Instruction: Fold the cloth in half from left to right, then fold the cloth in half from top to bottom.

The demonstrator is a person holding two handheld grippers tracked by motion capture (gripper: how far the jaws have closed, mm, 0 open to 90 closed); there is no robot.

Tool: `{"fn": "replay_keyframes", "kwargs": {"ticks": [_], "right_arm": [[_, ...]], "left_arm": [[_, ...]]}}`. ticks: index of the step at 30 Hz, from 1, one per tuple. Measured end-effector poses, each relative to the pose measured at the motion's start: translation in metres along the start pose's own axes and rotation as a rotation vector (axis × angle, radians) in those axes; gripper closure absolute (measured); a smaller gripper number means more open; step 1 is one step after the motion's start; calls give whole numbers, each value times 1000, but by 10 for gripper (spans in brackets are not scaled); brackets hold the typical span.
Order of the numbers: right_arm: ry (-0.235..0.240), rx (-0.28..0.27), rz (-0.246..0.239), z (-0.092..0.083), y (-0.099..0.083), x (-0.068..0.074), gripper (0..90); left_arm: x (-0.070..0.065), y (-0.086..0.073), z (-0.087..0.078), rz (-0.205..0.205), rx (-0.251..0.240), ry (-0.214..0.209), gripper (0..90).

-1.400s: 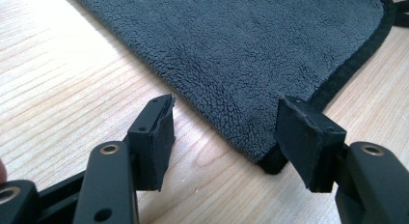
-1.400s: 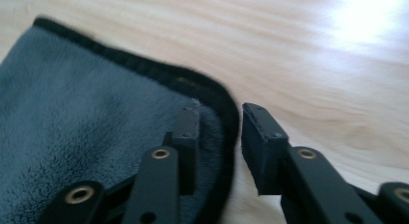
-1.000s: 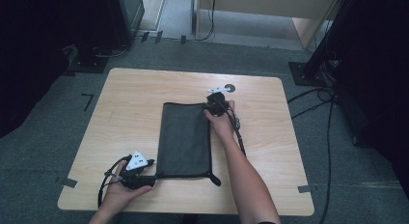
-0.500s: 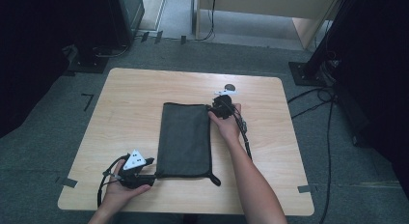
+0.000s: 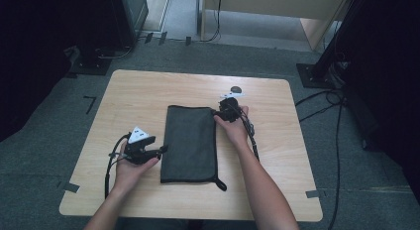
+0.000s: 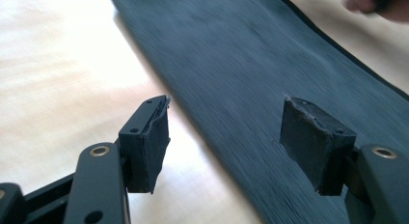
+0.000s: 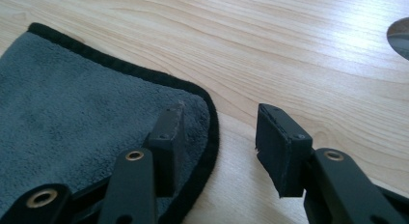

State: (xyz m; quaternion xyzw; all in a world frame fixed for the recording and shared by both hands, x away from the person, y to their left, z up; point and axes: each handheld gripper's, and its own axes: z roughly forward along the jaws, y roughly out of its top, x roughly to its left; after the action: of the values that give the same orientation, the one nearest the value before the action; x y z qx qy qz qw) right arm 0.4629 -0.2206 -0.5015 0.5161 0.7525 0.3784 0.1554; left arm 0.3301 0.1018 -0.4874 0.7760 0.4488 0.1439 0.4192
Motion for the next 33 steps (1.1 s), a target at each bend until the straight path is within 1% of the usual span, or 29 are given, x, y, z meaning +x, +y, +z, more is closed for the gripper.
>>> {"fn": "replay_keyframes", "kwargs": {"ticks": [3, 5, 6, 7, 8, 9, 11, 12, 13, 15, 17, 18, 19, 20, 22, 24, 26, 28, 30, 31, 33], "right_arm": [[16, -12, 13, -1, 1, 1, 529], [21, -13, -3, -2, 1, 0, 525], [21, -13, -3, -2, 1, 0, 525], [23, -12, -12, -3, 1, 0, 520], [23, -12, -12, -3, 1, 0, 520], [23, -9, -10, -4, 1, 0, 518], [28, -13, -15, -5, 1, -2, 510], [29, -13, -14, -5, 1, -2, 509], [32, -14, -15, -5, 1, -2, 509], [37, -20, -18, -6, 1, -4, 513], [39, -16, -10, -6, 1, -6, 513], [39, -21, -5, -6, 1, -7, 512], [38, -22, 15, -7, 2, -8, 508], [38, -22, 15, -7, 2, -8, 508], [41, -25, 19, -8, 2, -9, 508], [40, -23, 11, -9, 2, -9, 508], [37, -25, 0, -9, 2, -10, 510], [43, -30, 13, -10, 2, -11, 516], [47, -33, 21, -9, 3, -13, 520], [48, -31, 31, -8, 3, -13, 522], [50, -30, 19, -7, 3, -14, 526]], "left_arm": [[6, 13, 13, -6, -1, 31, 342], [11, 22, 24, -7, 4, 49, 340], [14, 26, 29, -10, 9, 56, 340], [19, 33, 38, -28, 11, 68, 340], [19, 33, 38, -28, 11, 68, 340], [22, 37, 43, -38, 14, 77, 340], [26, 45, 49, -71, 26, 55, 340], [27, 49, 52, -69, 29, 56, 340], [26, 54, 54, -51, 41, 60, 340], [26, 61, 59, -32, 50, 58, 335], [28, 68, 63, -44, 53, 56, 333], [29, 71, 65, -42, 57, 69, 332], [30, 76, 70, -44, 57, 84, 333], [30, 76, 70, -44, 57, 84, 333], [31, 81, 76, -49, 64, 88, 333], [32, 85, 83, -55, 74, 89, 332], [32, 89, 88, -43, 81, 100, 333], [35, 93, 92, -51, 84, 102, 333], [39, 96, 94, -72, 81, 115, 336], [41, 97, 95, -78, 87, 122, 341], [45, 98, 98, -85, 95, 134, 353]]}}
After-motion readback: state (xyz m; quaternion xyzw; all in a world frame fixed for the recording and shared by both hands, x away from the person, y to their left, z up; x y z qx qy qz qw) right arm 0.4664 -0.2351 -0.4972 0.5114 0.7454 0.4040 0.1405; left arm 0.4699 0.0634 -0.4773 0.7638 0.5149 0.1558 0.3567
